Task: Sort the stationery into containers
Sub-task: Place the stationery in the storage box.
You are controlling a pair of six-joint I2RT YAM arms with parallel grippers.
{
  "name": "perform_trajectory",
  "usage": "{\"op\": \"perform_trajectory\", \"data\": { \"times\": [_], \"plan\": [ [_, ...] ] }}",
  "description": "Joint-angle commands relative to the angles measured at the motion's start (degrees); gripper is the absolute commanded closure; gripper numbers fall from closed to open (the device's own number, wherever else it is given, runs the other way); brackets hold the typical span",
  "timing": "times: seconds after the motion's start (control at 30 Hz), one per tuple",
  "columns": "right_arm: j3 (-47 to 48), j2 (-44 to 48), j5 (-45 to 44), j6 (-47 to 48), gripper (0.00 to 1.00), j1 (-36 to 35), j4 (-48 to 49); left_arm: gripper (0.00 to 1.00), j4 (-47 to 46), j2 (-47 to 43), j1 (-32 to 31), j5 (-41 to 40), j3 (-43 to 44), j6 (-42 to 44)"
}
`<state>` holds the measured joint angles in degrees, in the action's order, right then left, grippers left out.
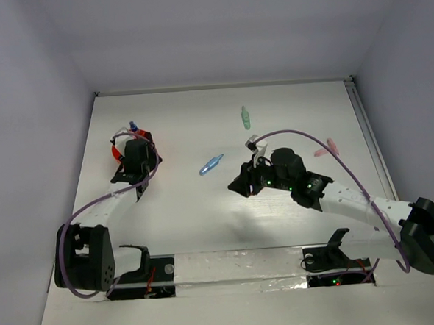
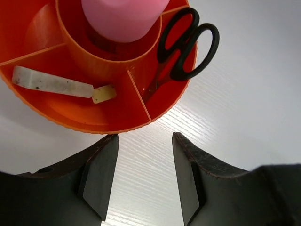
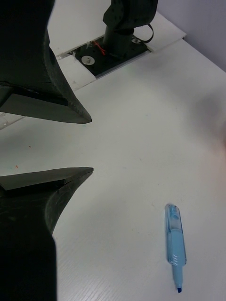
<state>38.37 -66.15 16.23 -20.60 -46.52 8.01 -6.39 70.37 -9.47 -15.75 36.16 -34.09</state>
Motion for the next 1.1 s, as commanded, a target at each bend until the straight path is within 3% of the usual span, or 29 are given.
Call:
{"op": "perform_trajectory", "data": {
  "times": [0.0,0.23,0.57,1.07],
  "plan": [
    [-0.66,-0.3,1.0,-0.05,0.52,-0.24,3.15,0.54,-3.97,0.03,-0.72,1.16,3.3,0.34],
    [-0.58,-0.73,1.26,-0.05,0.52,-0.24,3.24,0.54,-7.23,1.0,-5.72,1.69,6.46,1.3],
    [-0.58,-0.56,1.17,-0.05,0.52,-0.24,3.33,0.53,-5.39,-0.32,-5.73,-0.51,7.87,2.27],
    [-0.58,-0.82,1.17,-0.05,0.51,-0.24,3.24,0.52,3.67,-3.31,-4.95,-13.43,5.76,2.97]
  ]
}}
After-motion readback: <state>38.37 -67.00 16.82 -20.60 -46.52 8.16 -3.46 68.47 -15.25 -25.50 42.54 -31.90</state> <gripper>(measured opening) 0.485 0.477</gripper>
